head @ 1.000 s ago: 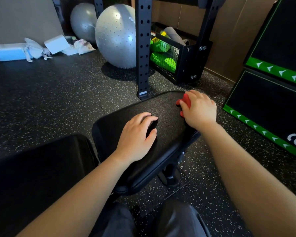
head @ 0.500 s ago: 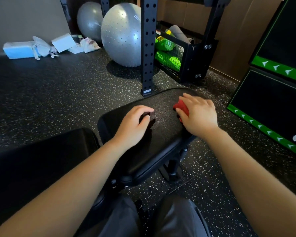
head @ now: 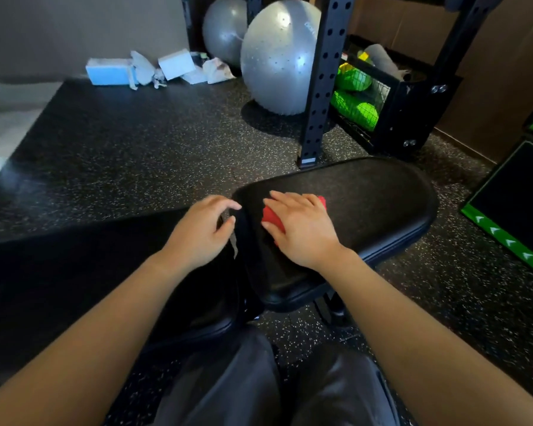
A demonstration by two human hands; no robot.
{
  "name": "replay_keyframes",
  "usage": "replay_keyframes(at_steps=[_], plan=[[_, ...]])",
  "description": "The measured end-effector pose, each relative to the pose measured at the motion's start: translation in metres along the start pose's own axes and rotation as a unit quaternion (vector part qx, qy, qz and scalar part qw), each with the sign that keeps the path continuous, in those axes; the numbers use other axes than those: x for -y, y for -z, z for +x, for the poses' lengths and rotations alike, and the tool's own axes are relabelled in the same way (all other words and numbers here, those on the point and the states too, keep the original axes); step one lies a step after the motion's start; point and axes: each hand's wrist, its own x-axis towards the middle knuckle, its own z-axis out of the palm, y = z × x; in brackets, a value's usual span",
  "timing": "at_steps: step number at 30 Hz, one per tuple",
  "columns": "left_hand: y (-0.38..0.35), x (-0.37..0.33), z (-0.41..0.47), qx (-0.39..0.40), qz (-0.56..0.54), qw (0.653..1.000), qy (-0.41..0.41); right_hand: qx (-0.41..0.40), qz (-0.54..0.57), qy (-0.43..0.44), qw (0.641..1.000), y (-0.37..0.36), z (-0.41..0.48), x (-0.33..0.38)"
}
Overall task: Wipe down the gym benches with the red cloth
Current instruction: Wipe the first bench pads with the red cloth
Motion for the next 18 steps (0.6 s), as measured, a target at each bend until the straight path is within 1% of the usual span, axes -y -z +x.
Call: replay_keyframes(at_steps=[2, 3, 5, 7, 9, 13, 18], plan=[[-0.003, -0.001, -0.012, 0.002, -0.009, 1.0, 0.006, -0.044, 0.003, -0.018, 0.999, 0.0, -0.01, -0.002], [-0.005, -0.001, -0.016, 0.003, -0.008, 1.0, 0.006, -0.05, -0.004, -0.037, 0.998, 0.001, -0.013, -0.004], [-0.009, -0.002, -0.022, 0.008, -0.004, 1.0, 0.004, -0.02, -0.027, -0.083, 0.996, 0.005, -0.015, -0.006], [-0.011, -0.004, -0.025, 0.007, -0.01, 1.0, 0.003, 0.006, -0.05, -0.108, 0.993, 0.005, -0.014, -0.005], [-0.013, -0.005, -0.025, 0.002, -0.022, 1.0, 0.001, 0.008, -0.047, -0.108, 0.993, 0.004, -0.013, -0.002], [-0.017, -0.011, -0.026, 0.012, -0.035, 0.999, 0.003, -0.058, 0.002, -0.081, 0.995, 0.0, -0.021, -0.005], [-0.02, -0.016, -0.021, 0.017, -0.043, 0.999, -0.01, -0.088, 0.03, -0.058, 0.994, -0.004, -0.031, -0.004]])
